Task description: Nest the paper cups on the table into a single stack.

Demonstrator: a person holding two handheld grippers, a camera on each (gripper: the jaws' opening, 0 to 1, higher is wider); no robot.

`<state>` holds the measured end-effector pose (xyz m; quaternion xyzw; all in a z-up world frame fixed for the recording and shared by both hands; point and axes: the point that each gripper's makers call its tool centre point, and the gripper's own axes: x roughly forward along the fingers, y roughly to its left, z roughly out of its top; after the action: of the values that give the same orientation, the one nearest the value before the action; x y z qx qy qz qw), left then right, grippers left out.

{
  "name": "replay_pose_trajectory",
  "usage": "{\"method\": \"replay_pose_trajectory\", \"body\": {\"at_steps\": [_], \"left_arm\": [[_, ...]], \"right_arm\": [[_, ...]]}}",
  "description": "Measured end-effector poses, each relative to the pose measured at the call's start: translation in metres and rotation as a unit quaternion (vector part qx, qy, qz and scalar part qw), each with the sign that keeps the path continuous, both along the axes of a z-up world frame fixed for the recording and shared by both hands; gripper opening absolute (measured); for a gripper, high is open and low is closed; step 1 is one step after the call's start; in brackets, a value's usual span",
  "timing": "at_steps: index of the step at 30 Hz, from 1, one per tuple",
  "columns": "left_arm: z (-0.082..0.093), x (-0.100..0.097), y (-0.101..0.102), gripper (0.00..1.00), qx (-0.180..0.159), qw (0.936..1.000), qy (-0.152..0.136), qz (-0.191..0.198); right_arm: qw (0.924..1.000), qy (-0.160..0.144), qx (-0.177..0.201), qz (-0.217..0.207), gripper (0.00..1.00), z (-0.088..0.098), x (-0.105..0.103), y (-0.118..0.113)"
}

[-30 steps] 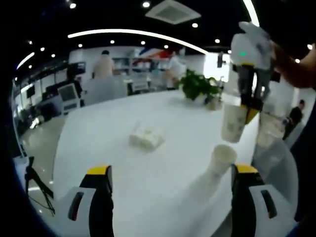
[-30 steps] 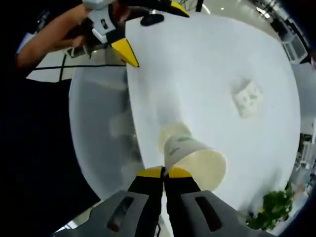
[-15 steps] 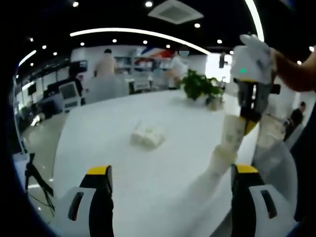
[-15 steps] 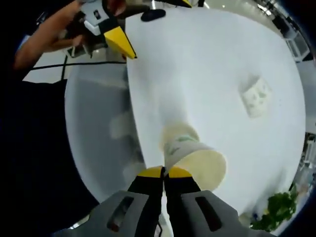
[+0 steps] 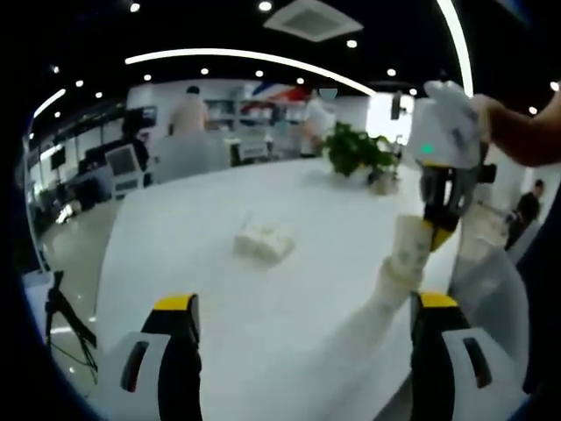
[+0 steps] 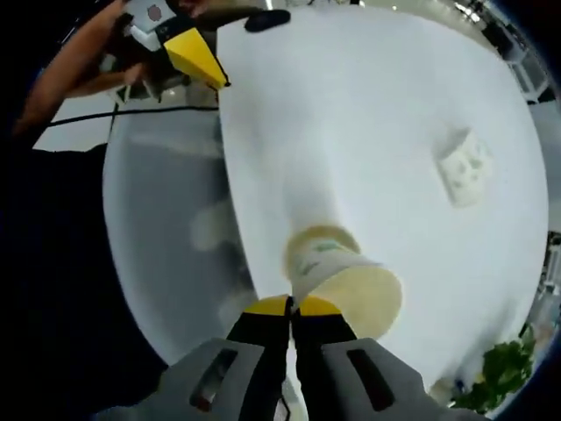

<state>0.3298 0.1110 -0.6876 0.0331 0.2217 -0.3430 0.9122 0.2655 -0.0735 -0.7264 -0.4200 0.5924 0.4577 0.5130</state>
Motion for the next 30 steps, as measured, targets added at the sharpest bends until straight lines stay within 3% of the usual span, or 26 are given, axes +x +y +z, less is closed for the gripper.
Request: {"method": "replay_pose_trajectory", "body": {"at_steps": [13,30], "left_arm": [[0.001,0.003,0.005,0.99,0.004,1.0,-0.004,0.003],[0.0,0.003,0.001,0.99,0.008,0.9999,-0.012,-0.001]], "right_arm": [[0.9997,-0.024,0.003,-0.006,0.0,-0.015,0.014,0.002],[0.9997,-0.019,0.012,-0.008,0.0,-0.04,0.014,0.003]]}}
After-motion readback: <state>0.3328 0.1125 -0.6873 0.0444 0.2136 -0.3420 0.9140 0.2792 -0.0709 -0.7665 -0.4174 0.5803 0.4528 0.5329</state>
